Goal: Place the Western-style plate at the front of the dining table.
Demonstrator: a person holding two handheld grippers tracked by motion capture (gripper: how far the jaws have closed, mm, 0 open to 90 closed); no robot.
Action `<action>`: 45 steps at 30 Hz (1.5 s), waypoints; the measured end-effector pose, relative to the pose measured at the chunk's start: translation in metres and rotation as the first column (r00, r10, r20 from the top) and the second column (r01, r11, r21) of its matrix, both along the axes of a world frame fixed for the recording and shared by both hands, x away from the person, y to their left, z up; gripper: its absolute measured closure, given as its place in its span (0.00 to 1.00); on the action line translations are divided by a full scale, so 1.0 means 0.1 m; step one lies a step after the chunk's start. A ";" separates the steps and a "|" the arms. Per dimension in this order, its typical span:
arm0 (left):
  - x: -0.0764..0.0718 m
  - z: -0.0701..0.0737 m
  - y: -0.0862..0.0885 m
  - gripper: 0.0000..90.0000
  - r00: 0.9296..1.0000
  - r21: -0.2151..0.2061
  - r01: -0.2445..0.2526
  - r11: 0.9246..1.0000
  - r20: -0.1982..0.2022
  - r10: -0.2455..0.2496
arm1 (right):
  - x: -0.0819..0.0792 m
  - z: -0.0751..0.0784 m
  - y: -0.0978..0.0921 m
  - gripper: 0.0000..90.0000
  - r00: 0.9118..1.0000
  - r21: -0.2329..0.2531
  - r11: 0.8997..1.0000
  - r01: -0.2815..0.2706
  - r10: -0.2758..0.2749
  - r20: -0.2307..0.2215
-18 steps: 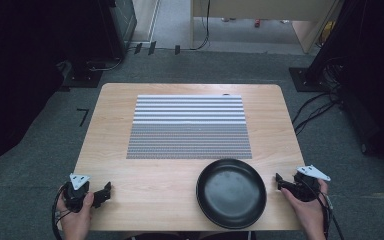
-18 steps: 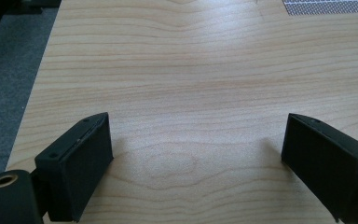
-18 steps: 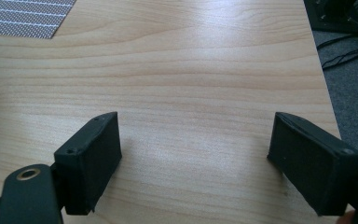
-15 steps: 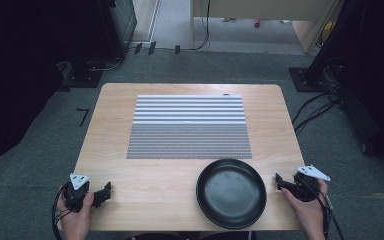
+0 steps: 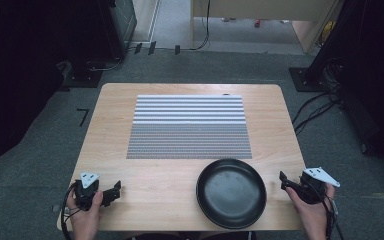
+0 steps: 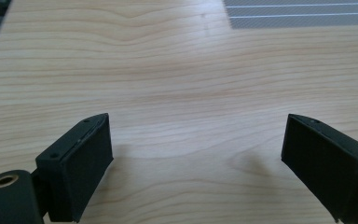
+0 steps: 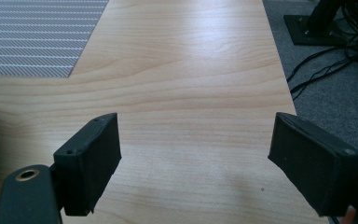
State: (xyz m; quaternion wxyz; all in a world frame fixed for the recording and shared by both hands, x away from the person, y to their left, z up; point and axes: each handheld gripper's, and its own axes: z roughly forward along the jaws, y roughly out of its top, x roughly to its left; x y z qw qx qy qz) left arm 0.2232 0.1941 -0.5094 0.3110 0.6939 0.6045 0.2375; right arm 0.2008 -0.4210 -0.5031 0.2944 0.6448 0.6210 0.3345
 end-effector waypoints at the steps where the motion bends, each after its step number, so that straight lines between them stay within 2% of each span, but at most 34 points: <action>1: 0.00 0.01 -0.04 0.09 1.000 -0.003 0.009 1.000 0.002 -0.009 | 0.00 0.00 0.00 0.18 1.000 0.000 1.000 0.000 0.000 0.000; 5: 0.01 0.07 -0.20 0.09 0.999 -0.028 0.038 0.999 0.022 -0.037 | -0.04 0.07 0.05 0.18 1.000 0.008 1.000 -0.007 0.007 0.015; 11: 0.01 0.09 -0.31 0.09 0.998 -0.051 0.056 0.997 0.020 -0.055 | -0.06 0.10 0.09 0.19 1.000 0.014 1.000 -0.012 0.012 0.016; 14: 0.03 0.10 -0.36 0.09 0.998 -0.077 0.065 0.995 0.017 -0.064 | -0.07 0.11 0.10 0.20 1.000 0.019 1.000 -0.008 0.008 0.017; 22: 0.06 0.16 -0.60 0.09 0.993 -0.086 0.121 0.989 0.024 -0.119 | -0.11 0.18 0.13 0.21 1.000 0.041 0.999 -0.001 0.000 0.027; 26: 0.06 0.19 -0.75 0.09 0.988 -0.093 0.157 0.983 0.026 -0.155 | -0.13 0.20 0.15 0.21 1.000 0.051 0.999 -0.004 0.003 0.031; 28: 0.07 0.21 -0.87 0.10 0.983 -0.093 0.186 0.978 0.025 -0.184 | -0.13 0.20 0.16 0.21 0.999 0.055 0.998 -0.010 0.008 0.035; 33: 0.09 0.23 -1.02 0.10 0.977 -0.100 0.214 0.972 0.027 -0.212 | -0.14 0.22 0.19 0.23 0.999 0.071 0.997 -0.017 0.014 0.039; 34: 0.10 0.24 -1.09 0.10 0.973 -0.100 0.229 0.968 0.031 -0.227 | -0.14 0.22 0.20 0.23 0.999 0.073 0.997 -0.023 0.020 0.043; 38: 0.12 0.26 -1.21 0.10 0.968 -0.104 0.249 0.963 0.037 -0.247 | -0.15 0.23 0.22 0.24 0.999 0.075 0.997 -0.029 0.025 0.047; 44: 0.14 0.29 -1.44 0.10 0.955 -0.108 0.297 0.949 0.043 -0.294 | -0.16 0.24 0.26 0.28 0.998 0.075 0.997 -0.029 0.025 0.053; 45: 0.14 0.30 -1.51 0.10 0.951 -0.108 0.311 0.944 0.043 -0.308 | -0.16 0.24 0.26 0.30 0.998 0.072 0.997 -0.032 0.028 0.057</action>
